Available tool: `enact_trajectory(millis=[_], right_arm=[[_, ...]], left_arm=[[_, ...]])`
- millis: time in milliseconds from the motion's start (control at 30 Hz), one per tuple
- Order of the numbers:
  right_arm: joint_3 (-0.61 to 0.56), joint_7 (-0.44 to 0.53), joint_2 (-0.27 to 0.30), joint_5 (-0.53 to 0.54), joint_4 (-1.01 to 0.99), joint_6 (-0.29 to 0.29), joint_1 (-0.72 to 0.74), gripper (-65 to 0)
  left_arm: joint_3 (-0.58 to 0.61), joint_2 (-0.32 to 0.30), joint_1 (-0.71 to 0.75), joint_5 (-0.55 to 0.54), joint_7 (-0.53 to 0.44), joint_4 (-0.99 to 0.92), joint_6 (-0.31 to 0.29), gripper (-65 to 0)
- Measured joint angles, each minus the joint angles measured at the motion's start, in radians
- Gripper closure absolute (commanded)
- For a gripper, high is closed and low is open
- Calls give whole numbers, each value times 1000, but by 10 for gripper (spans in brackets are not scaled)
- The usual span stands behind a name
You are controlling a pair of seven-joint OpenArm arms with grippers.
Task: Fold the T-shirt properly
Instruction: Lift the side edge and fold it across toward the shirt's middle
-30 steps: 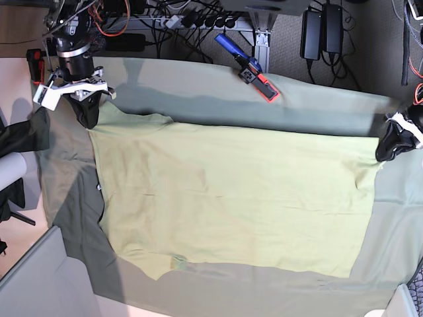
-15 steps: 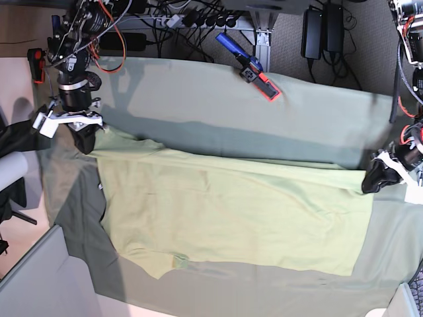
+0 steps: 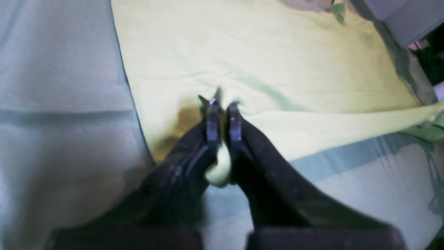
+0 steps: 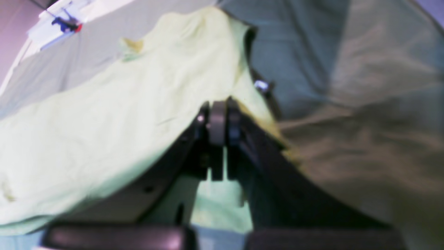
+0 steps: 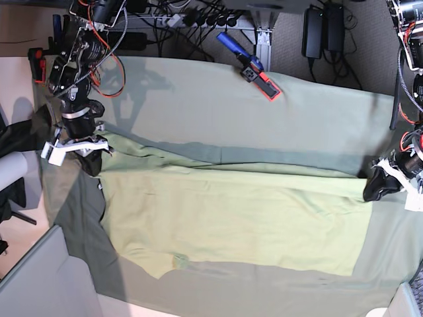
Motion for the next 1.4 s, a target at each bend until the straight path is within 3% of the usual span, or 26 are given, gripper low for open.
enact_trajectory(millis=[167, 333, 400, 500, 667, 833, 1000, 1133, 1400], right_arm=[[-50, 6, 0, -37, -43, 0, 29, -3], [-58, 31, 0, -50, -60, 0, 35, -383], [-58, 31, 0, -49, -60, 0, 35, -444], [-58, 30, 0, -48, -60, 0, 39, -443], [-36, 30, 0, 10, -61, 0, 54, -443], [16, 23, 0, 16, -61, 0, 81, -443], [84, -24, -1, 16, -61, -8, 81, -443], [174, -90, -2, 16, -61, -81, 77, -443], [202, -98, -6, 51, -171, -108, 70, -443]], left_arm=[[0, 0, 0, 18, -26, -1, 0, -338], [4, 0, -1, 57, -70, -1, 0, -362], [18, 0, -4, 60, -71, -11, 0, -362], [35, 1, -12, 62, -81, -28, 0, -364], [35, 0, -14, 57, -93, -33, 0, -437], [29, 0, -15, 57, -93, -34, 0, -437], [-54, -6, -17, 24, -82, -34, 1, -437], [-119, -15, -14, -20, -23, -34, 1, -437], [-129, -12, 83, -48, -16, -35, 0, -437]])
